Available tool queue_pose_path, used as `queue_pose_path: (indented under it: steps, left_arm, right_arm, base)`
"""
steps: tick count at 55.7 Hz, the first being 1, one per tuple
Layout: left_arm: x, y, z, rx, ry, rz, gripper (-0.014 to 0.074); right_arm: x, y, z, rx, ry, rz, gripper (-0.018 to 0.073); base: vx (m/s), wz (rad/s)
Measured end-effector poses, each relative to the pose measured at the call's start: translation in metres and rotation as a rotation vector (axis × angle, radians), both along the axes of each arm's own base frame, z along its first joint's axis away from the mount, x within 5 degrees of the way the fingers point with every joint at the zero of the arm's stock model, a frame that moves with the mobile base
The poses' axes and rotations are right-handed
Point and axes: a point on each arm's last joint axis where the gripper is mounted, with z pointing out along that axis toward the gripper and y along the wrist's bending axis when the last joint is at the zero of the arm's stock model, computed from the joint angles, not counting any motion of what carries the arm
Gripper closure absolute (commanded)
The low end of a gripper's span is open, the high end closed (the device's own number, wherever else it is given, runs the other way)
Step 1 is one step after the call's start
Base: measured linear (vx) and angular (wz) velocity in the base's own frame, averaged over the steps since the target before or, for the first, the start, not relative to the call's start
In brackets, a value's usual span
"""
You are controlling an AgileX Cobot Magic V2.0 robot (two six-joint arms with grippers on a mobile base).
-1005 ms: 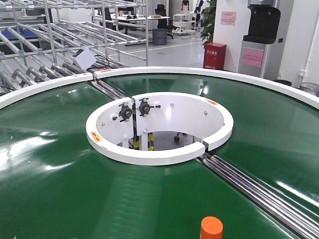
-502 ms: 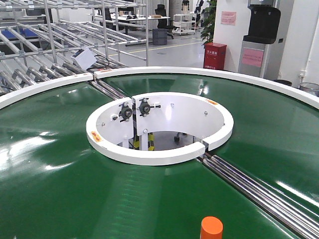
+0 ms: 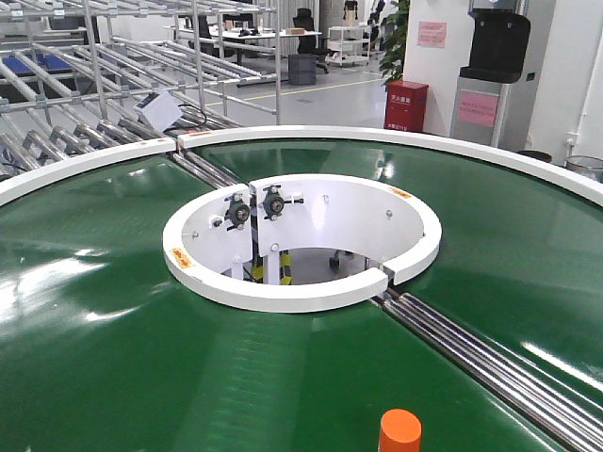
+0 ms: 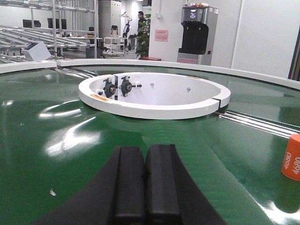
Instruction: Grab orange capacitor from left shelf to right conveyor
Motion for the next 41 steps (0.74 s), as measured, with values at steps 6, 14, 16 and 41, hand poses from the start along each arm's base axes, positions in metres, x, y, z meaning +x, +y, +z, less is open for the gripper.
queue_pose_path:
  steps: [6, 14, 16, 41]
  left_arm:
    - [0.0000, 0.0000, 0.0000, 0.000, 0.000, 0.000, 0.0603]
    - [0.0000, 0.0000, 0.0000, 0.000, 0.000, 0.000, 0.0603]
    - [0.0000, 0.0000, 0.0000, 0.000, 0.000, 0.000, 0.0603]
    - [0.0000, 0.0000, 0.0000, 0.000, 0.000, 0.000, 0.0603]
  right_arm:
    - [0.0000, -0.0002, 0.0001, 0.000, -0.001, -0.004, 0.0567]
    - [0.0000, -0.0003, 0.0001, 0.000, -0.001, -0.005, 0.0567]
    - [0.0000, -0.0003, 0.0001, 0.000, -0.001, -0.005, 0.0567]
    - [0.0000, -0.0002, 0.0002, 0.001, -0.002, -0.005, 0.0567]
  base:
    - [0.00, 0.00]
    - [0.00, 0.00]
    - [0.00, 0.00]
    - [0.00, 0.00]
